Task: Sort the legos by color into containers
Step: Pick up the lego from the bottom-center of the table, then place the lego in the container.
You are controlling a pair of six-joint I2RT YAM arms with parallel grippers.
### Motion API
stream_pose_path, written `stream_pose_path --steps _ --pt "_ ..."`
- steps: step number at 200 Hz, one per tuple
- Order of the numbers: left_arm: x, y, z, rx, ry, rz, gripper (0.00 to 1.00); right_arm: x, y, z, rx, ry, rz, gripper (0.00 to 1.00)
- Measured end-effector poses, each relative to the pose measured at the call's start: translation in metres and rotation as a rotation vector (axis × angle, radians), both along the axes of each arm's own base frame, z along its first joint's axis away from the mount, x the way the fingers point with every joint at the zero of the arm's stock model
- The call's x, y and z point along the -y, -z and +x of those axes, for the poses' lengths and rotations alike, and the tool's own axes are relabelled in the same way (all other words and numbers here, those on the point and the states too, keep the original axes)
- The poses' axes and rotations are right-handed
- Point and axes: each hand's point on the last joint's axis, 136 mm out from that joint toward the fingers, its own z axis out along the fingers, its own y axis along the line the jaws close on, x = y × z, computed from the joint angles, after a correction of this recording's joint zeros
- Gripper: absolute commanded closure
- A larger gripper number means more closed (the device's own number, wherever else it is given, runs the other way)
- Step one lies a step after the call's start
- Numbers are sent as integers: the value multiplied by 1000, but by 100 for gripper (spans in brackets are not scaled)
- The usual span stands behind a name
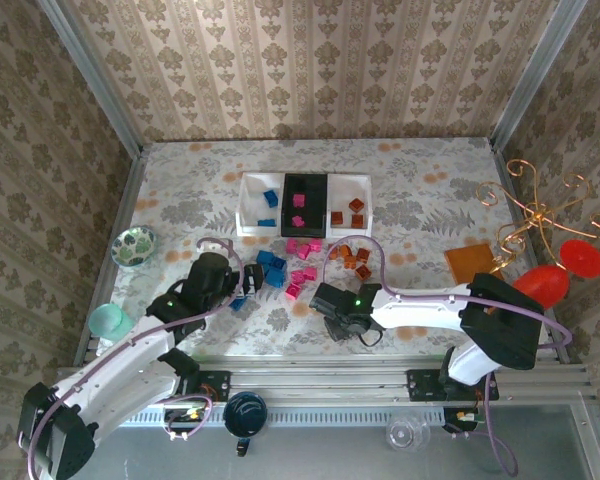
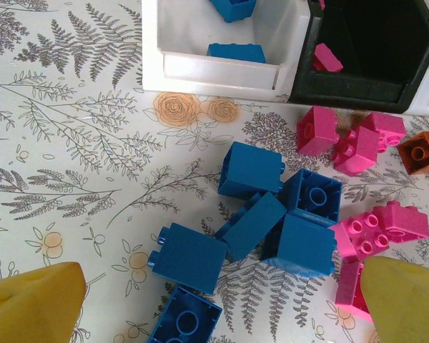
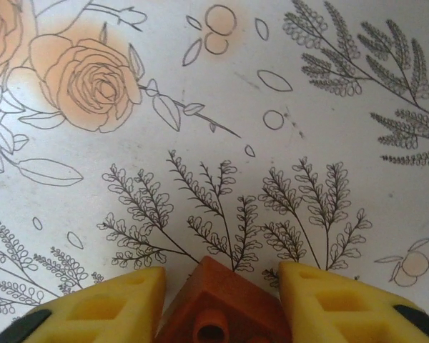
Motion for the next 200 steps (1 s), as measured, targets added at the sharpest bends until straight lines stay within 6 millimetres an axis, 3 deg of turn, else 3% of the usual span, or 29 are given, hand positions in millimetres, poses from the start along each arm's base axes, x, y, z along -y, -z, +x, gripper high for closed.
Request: stream_pose_path --steps 33,53,66,100,119,140,157,186,200 --pt "-2 0 1 0 -8 0 0 1 -7 4 12 -1 15 69" --pt "-3 0 2 0 -11 0 0 3 -29 25 53 32 62 71" --pt "-4 0 2 0 -15 0 0 6 -52 54 104 82 111 71" --pt "-5 1 1 -6 -17 4 0 30 -120 150 289 266 230 71" --pt "-7 4 0 -18 -22 11 0 44 -139 201 359 354 248 71" --pt "-9 8 -3 -39 -27 21 0 52 -134 249 377 420 231 71" --pt "-11 10 -5 -52 -30 27 0 54 -115 277 355 443 199 67" --pt "-14 14 -8 -78 -39 35 0 54 -93 305 322 459 162 36" --pt "-16 18 -11 -95 -46 47 0 56 -94 310 319 462 166 29"
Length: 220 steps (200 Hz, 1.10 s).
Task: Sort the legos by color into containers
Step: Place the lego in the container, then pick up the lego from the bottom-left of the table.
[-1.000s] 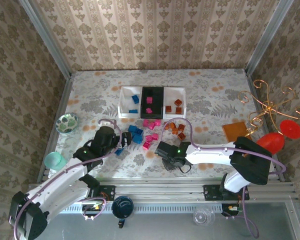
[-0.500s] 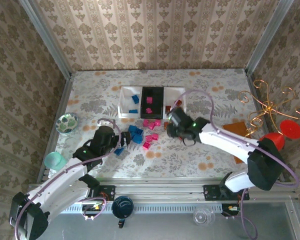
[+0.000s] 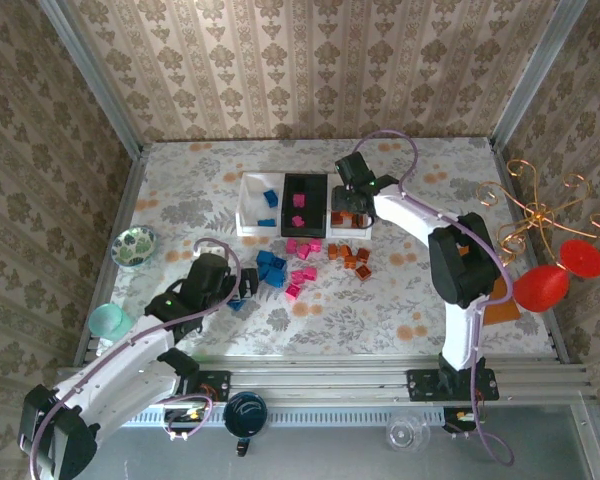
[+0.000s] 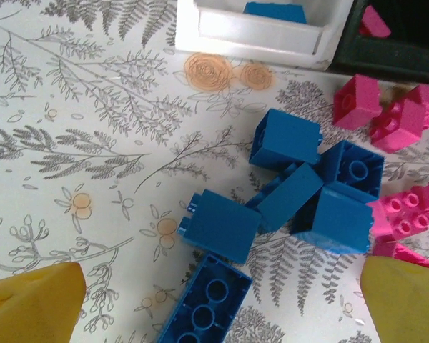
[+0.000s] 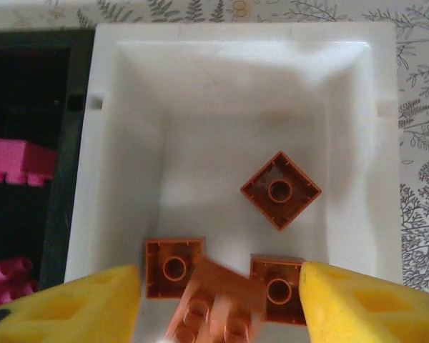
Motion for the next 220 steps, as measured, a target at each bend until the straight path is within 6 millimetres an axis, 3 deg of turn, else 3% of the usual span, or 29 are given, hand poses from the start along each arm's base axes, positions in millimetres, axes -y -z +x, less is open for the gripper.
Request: stream_pose_path --steps 33,67,117,166,220 --pt "-5 14 -4 -66 -28 36 1 -2 -17 -2 26 -7 44 26" --pt "2 33 -14 -137 -21 68 7 1 -33 -26 49 -20 85 26" --pt "2 66 -16 -220 -25 163 14 4 -31 -49 45 -10 133 26" --pt "4 93 -13 -276 -22 220 44 5 -44 -52 75 -8 153 26" --pt "11 84 -19 -261 6 192 71 6 -45 -54 77 2 162 26"
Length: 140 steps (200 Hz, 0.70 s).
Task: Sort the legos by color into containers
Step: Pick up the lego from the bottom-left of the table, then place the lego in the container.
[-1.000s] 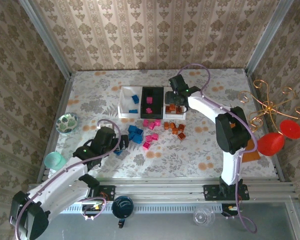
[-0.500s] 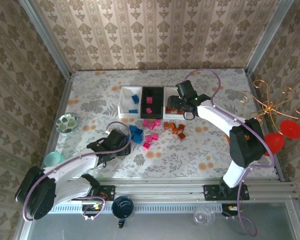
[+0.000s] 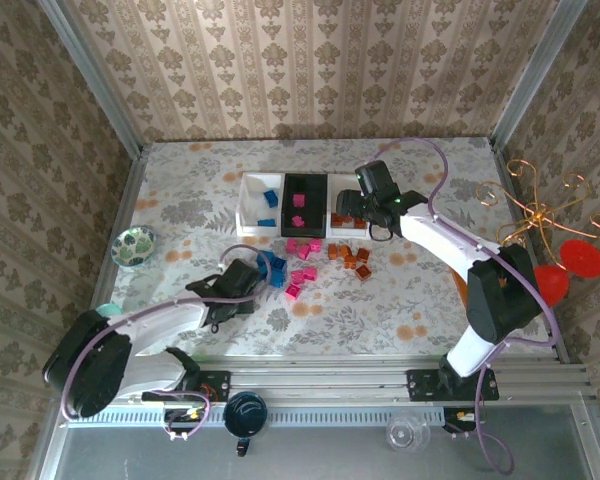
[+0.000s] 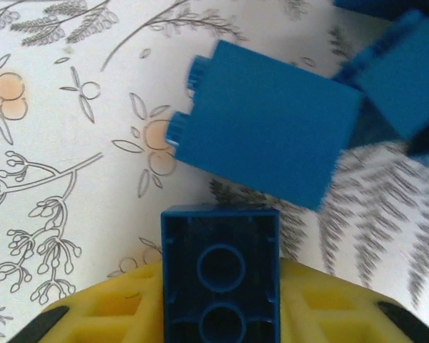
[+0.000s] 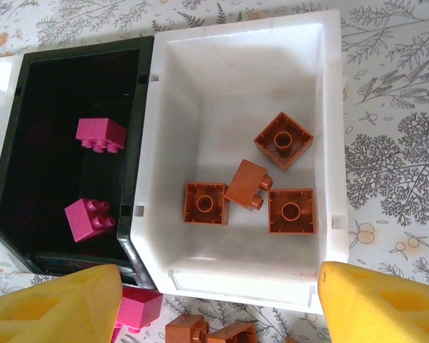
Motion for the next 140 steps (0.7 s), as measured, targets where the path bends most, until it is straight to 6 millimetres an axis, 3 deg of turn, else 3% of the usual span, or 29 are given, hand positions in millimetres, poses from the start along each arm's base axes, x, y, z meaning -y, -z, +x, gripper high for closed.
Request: stream_pose_path --steps 35,57,83,97,123,140 --pt "13 -38 -9 66 61 -74 71 4 12 -9 -21 9 1 26" --pt "21 -84 10 155 47 -152 71 6 18 -15 -30 16 6 26" --pt "25 -138 63 275 -10 -216 71 2 24 -25 -38 6 9 26" --pt "30 -153 97 314 -29 -222 71 -1 28 -31 -46 -5 6 26" --pt "50 -156 163 325 -22 -194 71 -6 37 -46 -65 -29 -3 26" --pt "62 -144 200 315 -15 -168 71 -8 39 -56 -70 -43 -3 26"
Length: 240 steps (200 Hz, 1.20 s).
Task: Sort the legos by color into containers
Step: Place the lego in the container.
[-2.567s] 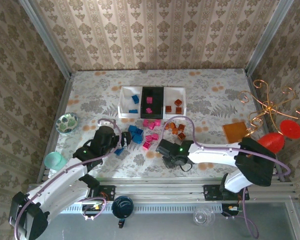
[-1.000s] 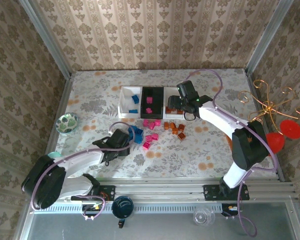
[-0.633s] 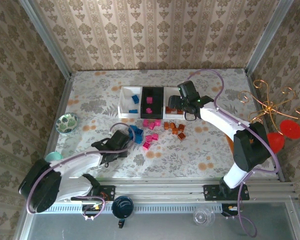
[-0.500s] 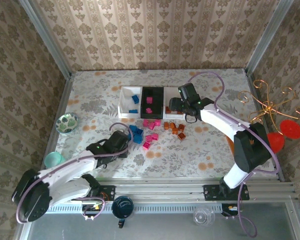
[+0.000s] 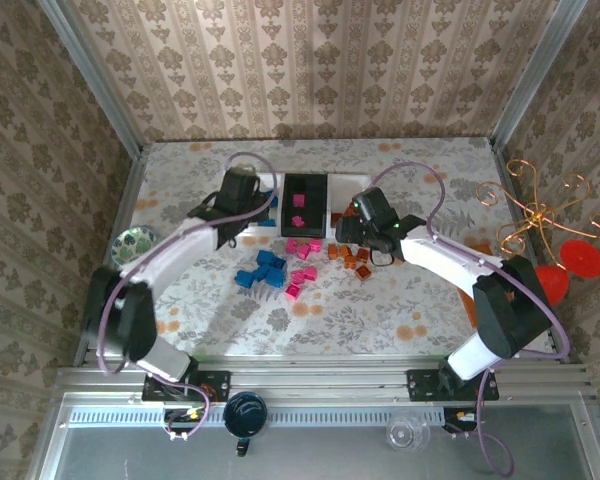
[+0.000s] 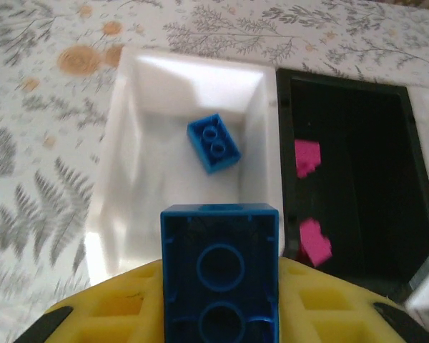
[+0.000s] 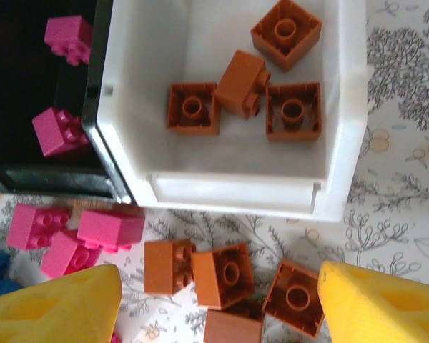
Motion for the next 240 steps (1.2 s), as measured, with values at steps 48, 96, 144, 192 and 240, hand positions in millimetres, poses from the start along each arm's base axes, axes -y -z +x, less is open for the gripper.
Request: stream_pose_path --steps 48,96,144,192,240 --pt "8 45 52 -71 -5 63 44 -9 -11 -20 22 -32 23 25" --pt "1 31 32 -54 3 36 29 -13 -23 -25 53 -47 41 25" --pt "-22 6 -64 15 11 -69 27 -9 -17 -30 43 -42 35 25" --pt "-60 77 -139 -124 -26 -89 22 -8 -12 -33 34 -43 30 25" --pt "-77 126 -148 -250 -92 -121 25 -9 -15 -31 47 -42 39 25"
